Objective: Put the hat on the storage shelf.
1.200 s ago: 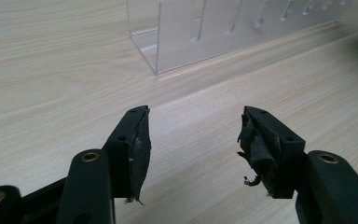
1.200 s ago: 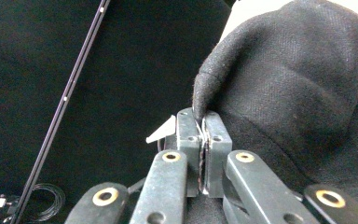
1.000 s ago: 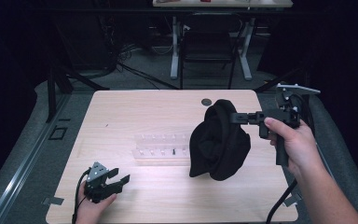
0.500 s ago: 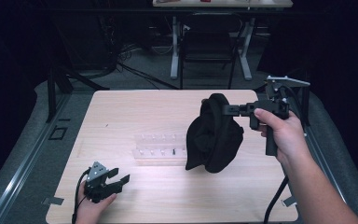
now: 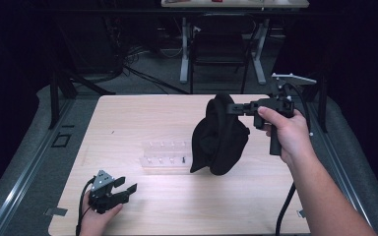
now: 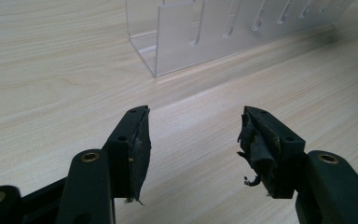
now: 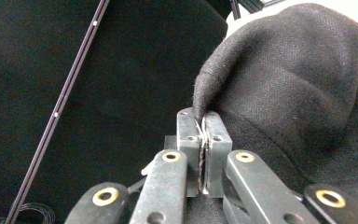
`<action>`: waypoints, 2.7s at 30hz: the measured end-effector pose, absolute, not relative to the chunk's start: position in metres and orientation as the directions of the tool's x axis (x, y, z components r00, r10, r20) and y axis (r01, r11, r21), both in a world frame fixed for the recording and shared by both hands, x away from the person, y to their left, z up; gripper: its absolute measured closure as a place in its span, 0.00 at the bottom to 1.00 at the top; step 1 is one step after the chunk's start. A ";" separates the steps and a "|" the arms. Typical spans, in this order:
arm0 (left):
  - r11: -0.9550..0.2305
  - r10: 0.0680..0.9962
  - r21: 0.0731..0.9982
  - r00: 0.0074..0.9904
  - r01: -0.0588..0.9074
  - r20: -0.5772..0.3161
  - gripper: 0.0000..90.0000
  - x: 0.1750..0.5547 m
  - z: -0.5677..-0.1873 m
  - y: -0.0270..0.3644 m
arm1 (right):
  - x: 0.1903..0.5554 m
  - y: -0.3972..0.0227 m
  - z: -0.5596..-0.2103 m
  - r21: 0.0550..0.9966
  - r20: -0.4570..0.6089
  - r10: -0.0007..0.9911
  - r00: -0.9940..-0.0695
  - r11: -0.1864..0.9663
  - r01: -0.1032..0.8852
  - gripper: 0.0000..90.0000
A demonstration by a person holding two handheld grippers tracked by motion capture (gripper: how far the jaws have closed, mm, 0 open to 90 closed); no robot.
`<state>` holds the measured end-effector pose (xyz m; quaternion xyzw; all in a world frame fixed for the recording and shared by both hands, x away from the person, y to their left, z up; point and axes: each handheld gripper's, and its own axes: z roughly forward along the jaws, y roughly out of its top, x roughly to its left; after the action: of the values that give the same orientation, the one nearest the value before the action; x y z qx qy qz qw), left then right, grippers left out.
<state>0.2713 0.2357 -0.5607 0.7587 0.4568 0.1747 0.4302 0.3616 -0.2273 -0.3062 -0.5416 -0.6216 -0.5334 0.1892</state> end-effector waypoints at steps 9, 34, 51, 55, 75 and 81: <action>-0.216 0.841 0.807 0.525 0.549 -0.132 0.48 0.271 -0.559 0.236 | 0.376 -0.216 -0.310 0.456 0.815 0.471 -0.336 -0.163 0.875 0.98; -0.207 0.838 0.814 0.528 0.542 -0.138 0.48 0.273 -0.560 0.234 | 0.402 -0.195 -0.321 0.453 0.805 0.497 -0.325 -0.160 0.877 0.98; -0.170 0.820 0.833 0.544 0.527 -0.177 0.49 0.275 -0.541 0.220 | 0.400 -0.182 -0.330 0.445 0.823 0.464 -0.327 -0.168 0.880 0.98; -0.200 0.805 0.851 0.577 0.485 -0.140 0.49 0.278 -0.530 0.211 | 0.400 -0.178 -0.332 0.443 0.828 0.455 -0.329 -0.171 0.880 0.98; -0.230 0.748 0.879 0.653 0.418 -0.115 0.54 0.293 -0.501 0.160 | 0.400 -0.164 -0.335 0.438 0.841 0.422 -0.338 -0.165 0.884 0.98; -0.251 0.732 0.882 0.675 0.399 -0.097 0.58 0.296 -0.492 0.147 | 0.400 -0.164 -0.335 0.439 0.842 0.419 -0.339 -0.168 0.883 0.97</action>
<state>0.2962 0.1471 -0.4924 0.7724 0.3659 0.1695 0.4907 0.4003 -0.1635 -0.3351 -0.5343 -0.6091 -0.5464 0.2121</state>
